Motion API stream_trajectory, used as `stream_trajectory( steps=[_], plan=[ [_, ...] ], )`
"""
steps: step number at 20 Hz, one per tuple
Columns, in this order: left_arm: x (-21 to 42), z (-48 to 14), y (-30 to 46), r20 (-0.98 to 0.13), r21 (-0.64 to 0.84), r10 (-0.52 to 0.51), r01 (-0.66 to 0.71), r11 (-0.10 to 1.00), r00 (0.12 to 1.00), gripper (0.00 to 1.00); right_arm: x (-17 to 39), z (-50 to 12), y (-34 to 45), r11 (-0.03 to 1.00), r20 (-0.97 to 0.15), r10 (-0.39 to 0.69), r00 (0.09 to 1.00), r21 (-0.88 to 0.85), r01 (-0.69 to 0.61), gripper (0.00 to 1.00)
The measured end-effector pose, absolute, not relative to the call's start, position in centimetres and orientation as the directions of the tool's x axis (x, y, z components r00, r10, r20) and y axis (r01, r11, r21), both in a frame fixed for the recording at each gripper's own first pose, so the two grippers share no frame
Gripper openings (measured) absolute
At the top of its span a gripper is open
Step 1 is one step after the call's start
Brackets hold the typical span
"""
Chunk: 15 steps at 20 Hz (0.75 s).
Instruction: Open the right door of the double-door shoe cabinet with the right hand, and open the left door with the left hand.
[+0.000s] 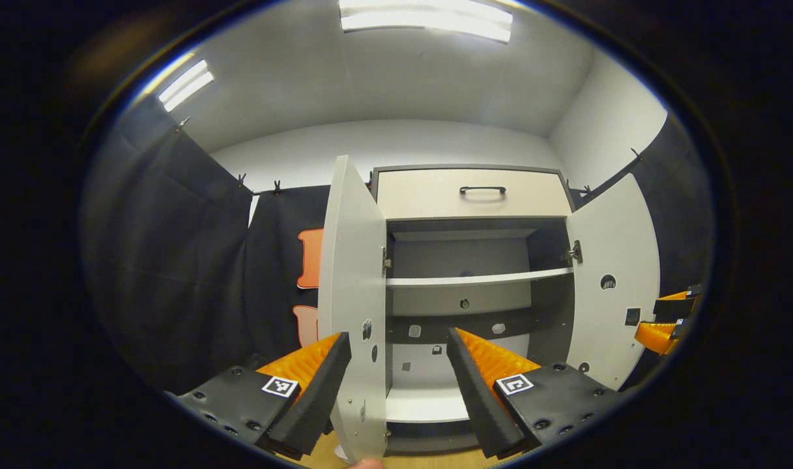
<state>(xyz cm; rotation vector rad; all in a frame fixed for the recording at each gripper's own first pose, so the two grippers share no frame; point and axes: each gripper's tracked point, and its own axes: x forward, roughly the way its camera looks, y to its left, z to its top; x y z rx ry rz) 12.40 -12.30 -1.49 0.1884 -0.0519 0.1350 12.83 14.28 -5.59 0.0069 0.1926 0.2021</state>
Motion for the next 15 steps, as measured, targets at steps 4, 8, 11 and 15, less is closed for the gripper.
stream_trajectory(
  steps=[4, 8, 11, 15],
  plan=[
    [12.38, -1.26, -12.25, 0.074, 0.194, 0.126, -0.138, 0.971, 0.989, 0.95, 12.83, -5.44, 13.84, 0.98, -0.18, 0.197, 0.964, 0.034, -0.194, 0.94],
    [12.44, -1.23, -12.16, 0.077, 0.186, 0.132, -0.145, 0.972, 0.988, 0.95, 12.75, -5.38, 13.85, 0.979, -0.176, 0.203, 0.963, 0.039, -0.199, 0.94],
    [12.51, -1.27, -12.19, 0.078, 0.182, 0.13, -0.143, 0.973, 0.988, 0.96, 12.67, -5.35, 13.9, 0.978, -0.173, 0.206, 0.963, 0.047, -0.201, 0.94],
    [12.64, -1.69, -12.17, 0.068, 0.175, 0.126, -0.137, 0.975, 0.99, 0.96, 12.67, -5.72, 13.65, 0.98, -0.18, 0.198, 0.963, 0.037, -0.195, 0.94]
  ],
)
